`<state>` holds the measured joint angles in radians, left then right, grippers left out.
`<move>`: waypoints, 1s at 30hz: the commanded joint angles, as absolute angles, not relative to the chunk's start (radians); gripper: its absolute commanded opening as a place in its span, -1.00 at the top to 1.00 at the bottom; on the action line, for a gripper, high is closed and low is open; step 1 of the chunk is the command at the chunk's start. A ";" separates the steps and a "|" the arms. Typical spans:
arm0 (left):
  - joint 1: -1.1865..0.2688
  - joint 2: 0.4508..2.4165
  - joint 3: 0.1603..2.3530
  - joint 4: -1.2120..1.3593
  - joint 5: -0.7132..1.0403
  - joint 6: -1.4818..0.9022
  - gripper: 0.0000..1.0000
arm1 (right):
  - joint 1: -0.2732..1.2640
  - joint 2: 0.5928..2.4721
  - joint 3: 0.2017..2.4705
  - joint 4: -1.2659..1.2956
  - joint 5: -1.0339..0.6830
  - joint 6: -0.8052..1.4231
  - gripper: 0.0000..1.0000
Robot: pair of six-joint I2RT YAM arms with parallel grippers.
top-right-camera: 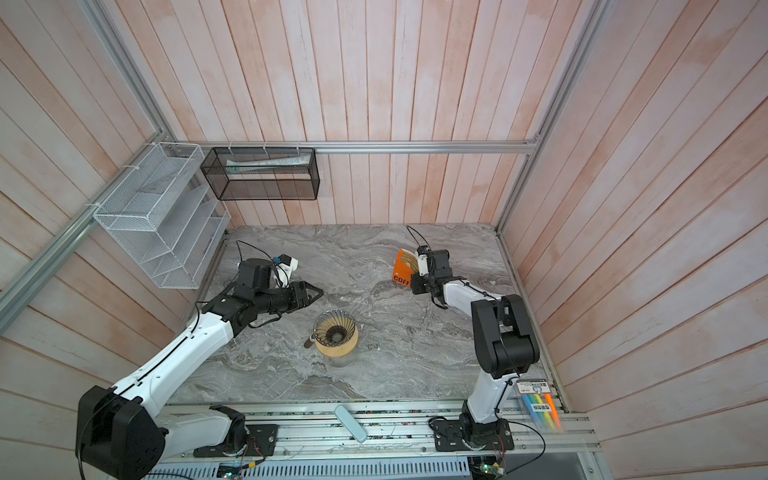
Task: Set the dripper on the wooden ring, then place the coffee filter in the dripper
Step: 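Pinch the front paper filter in the box with right gripper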
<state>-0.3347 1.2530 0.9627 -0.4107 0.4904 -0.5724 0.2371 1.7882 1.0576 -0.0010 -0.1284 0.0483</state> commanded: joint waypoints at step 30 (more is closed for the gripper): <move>-0.330 1.243 0.934 -0.392 0.505 -0.577 -0.11 | 0.247 1.686 1.033 -0.046 -0.112 0.059 1.00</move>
